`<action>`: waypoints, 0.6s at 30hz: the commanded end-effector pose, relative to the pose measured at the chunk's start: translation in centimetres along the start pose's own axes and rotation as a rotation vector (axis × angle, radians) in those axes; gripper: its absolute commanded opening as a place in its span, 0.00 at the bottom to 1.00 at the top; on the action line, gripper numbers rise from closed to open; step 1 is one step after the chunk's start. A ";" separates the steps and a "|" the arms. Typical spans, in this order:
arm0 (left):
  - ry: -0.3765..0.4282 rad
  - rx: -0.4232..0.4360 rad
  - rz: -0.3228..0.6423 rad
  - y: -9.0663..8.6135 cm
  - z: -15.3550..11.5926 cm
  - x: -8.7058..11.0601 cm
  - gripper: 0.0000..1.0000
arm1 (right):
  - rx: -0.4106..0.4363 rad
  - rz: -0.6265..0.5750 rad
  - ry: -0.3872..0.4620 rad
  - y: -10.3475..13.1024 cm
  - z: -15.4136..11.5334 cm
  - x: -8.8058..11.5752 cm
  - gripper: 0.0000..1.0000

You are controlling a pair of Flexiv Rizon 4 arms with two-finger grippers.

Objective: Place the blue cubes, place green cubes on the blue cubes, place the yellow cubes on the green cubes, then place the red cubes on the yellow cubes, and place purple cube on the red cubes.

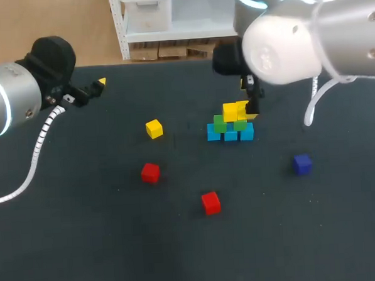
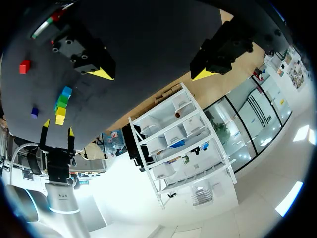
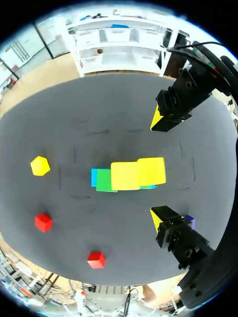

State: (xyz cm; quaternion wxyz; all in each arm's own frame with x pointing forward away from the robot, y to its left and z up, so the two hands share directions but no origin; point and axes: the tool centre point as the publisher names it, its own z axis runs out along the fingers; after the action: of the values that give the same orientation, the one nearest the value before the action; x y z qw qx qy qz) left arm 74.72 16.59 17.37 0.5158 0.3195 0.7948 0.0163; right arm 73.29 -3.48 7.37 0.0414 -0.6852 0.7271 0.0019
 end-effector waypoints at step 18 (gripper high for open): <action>-0.001 -0.004 0.000 -0.1 0.0 0.0 1.00 | 0.183 0.253 -0.260 0.3 -5.1 8.0 1.00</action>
State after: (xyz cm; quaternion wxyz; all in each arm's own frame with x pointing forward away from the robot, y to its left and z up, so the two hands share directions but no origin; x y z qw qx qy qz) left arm 74.72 16.59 17.37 0.5158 0.3195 0.7948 0.0163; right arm 73.48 -10.51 11.71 0.1431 -0.5847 0.7975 0.0396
